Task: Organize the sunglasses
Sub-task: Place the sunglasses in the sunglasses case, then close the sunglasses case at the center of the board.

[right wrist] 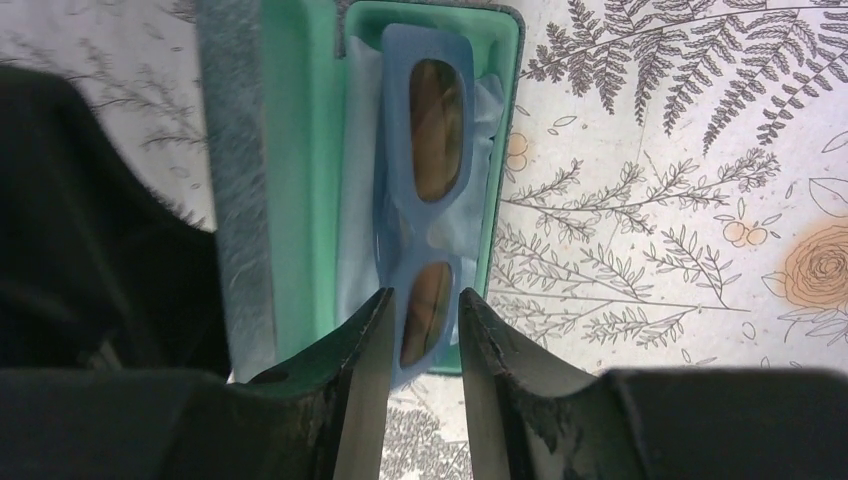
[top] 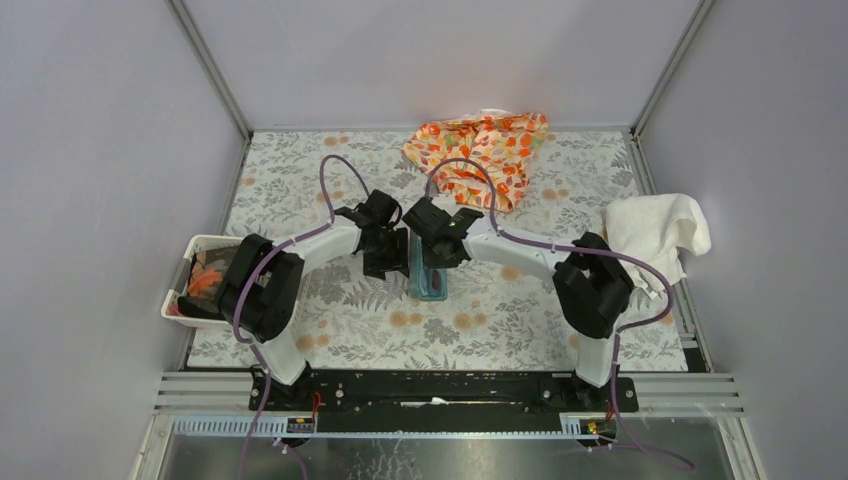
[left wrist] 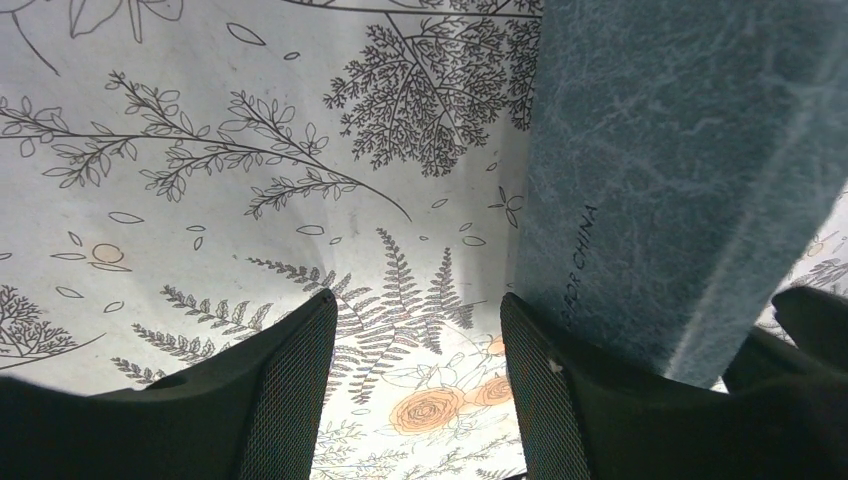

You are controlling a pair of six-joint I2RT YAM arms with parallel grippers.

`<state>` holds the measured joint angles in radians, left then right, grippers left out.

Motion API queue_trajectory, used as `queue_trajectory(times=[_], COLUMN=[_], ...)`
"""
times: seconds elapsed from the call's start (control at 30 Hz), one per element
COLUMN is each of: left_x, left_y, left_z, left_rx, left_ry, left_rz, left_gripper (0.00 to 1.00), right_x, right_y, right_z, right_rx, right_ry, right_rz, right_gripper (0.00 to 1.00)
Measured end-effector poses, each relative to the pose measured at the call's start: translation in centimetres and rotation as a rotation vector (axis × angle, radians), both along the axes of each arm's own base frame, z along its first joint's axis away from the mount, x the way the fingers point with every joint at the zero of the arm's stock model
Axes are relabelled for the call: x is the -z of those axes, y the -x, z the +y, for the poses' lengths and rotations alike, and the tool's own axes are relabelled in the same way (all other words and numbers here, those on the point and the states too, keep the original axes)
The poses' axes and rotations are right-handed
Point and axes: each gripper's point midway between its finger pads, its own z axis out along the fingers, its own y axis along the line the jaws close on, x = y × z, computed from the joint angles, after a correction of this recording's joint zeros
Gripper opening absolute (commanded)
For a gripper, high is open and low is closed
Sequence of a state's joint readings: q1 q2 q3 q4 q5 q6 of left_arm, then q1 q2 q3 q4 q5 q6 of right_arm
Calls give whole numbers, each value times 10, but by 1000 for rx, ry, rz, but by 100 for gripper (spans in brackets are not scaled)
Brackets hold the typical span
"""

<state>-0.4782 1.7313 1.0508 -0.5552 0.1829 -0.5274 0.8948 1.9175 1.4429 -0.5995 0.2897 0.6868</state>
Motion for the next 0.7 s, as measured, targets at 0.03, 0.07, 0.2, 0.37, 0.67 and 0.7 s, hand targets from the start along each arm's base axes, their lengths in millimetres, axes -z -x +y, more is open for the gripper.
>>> queue_trajectory(times=[0.03, 0.07, 0.2, 0.37, 0.67, 0.7], left_x=[-1, -2, -4, -13, -59, -67], left_y=[0, -1, -1, -2, -12, -12], left_z=[0, 0, 1, 5, 2, -1], left_rx=[0, -1, -3, -11, -20, -19], left_ry=[1, 2, -2, -14, 37, 61], left_rz=[-3, -7, -16, -38, -156, -174], left_gripper=[66, 66, 66, 66, 67, 67], right_x=[-6, -12, -34, -42, -9, -7], right_y=[1, 2, 7, 11, -1, -2], right_z=[1, 1, -3, -12, -38, -41], right_rx=[-2, -5, -7, 10, 88, 97], right_ry=[-22, -44, -129, -214, -282, -295], right_rz=[-11, -21, -76, -113, -46, -37], right_gripper=[38, 38, 30, 10, 18, 20])
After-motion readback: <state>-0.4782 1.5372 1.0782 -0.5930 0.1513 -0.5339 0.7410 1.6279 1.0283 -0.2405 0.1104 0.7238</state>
